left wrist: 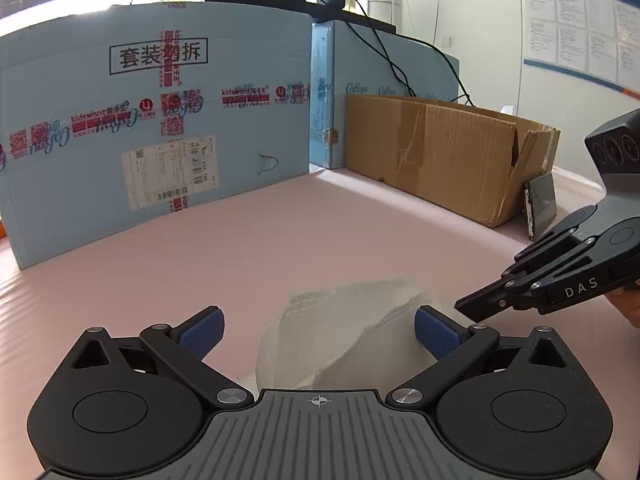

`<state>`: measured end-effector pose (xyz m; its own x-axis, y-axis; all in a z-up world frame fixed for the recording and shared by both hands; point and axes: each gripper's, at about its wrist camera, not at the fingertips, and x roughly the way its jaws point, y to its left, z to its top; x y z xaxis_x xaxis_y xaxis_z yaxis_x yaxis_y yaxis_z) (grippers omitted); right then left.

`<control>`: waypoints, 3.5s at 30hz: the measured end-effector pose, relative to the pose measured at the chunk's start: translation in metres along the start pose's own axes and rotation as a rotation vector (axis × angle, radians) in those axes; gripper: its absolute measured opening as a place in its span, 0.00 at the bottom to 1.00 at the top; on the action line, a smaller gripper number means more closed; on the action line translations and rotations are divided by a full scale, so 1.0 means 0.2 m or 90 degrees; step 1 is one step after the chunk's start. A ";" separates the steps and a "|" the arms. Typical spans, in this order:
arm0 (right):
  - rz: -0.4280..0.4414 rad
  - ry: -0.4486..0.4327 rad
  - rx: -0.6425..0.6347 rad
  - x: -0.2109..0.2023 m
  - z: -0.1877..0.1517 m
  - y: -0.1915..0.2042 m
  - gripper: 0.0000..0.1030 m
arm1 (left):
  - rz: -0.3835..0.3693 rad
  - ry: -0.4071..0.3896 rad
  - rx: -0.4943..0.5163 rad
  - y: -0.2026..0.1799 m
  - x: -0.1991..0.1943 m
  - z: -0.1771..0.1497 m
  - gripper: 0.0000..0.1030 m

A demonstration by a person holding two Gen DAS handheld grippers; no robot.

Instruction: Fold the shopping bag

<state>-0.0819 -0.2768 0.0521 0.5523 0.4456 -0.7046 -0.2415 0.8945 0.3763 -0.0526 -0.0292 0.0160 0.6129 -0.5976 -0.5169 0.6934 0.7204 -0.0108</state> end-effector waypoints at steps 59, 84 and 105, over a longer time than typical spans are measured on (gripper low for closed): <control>0.228 0.015 0.270 0.05 -0.03 -0.23 0.35 | -0.001 0.054 0.004 -0.04 0.11 -0.02 1.00; 0.255 0.099 0.283 0.51 0.29 -0.28 0.02 | 0.010 0.065 0.011 -0.06 0.13 -0.03 1.00; 0.052 0.272 -0.226 0.19 0.64 0.39 0.64 | 0.034 0.052 0.052 -0.14 0.13 -0.05 1.00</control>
<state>0.0213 -0.1944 0.1320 0.1662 0.4233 -0.8906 -0.5649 0.7812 0.2658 -0.0606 -0.0607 -0.0057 0.6195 -0.5261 -0.5827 0.6911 0.7175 0.0869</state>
